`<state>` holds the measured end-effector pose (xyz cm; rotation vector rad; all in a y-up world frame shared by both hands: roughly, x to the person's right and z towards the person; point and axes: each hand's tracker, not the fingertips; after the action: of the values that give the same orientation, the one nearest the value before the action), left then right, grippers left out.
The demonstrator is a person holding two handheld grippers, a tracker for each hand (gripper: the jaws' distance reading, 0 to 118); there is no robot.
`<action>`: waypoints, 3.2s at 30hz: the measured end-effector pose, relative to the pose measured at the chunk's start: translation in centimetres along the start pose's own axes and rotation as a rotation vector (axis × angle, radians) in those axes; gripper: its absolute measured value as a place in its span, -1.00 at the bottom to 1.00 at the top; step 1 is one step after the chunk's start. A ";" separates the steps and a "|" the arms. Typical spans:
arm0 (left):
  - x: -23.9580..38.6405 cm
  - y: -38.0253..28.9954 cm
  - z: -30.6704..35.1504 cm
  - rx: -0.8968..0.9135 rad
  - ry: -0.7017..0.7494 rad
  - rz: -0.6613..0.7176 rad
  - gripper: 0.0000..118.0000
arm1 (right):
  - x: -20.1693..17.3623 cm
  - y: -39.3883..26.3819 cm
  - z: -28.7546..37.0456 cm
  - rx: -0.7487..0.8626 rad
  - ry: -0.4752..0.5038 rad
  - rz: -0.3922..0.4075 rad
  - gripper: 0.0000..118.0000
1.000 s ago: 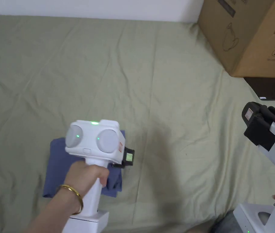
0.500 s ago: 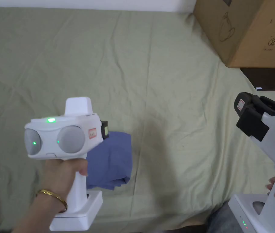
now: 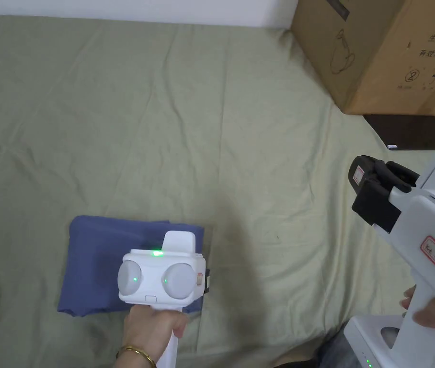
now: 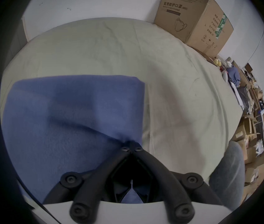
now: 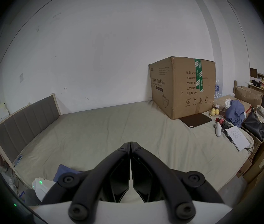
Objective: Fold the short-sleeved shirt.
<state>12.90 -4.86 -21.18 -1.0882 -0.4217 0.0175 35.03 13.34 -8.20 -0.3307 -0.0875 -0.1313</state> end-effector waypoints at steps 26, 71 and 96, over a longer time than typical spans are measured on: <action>-14.6 -3.1 19.8 0.678 0.437 0.104 -1.00 | -20.5 -14.8 -16.9 -0.467 0.258 0.186 -1.00; -23.4 5.2 1.7 -0.247 -0.441 0.479 -0.71 | -12.0 -4.1 -14.1 -0.220 0.187 0.007 -1.00; -50.8 6.6 18.7 -0.244 0.428 0.373 -0.39 | -12.5 -3.0 -11.4 -0.181 0.149 -0.008 -1.00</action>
<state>-38.96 3.15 -35.94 -1.3597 0.1722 0.0628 23.00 8.19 -19.27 -0.4996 0.0712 -0.1715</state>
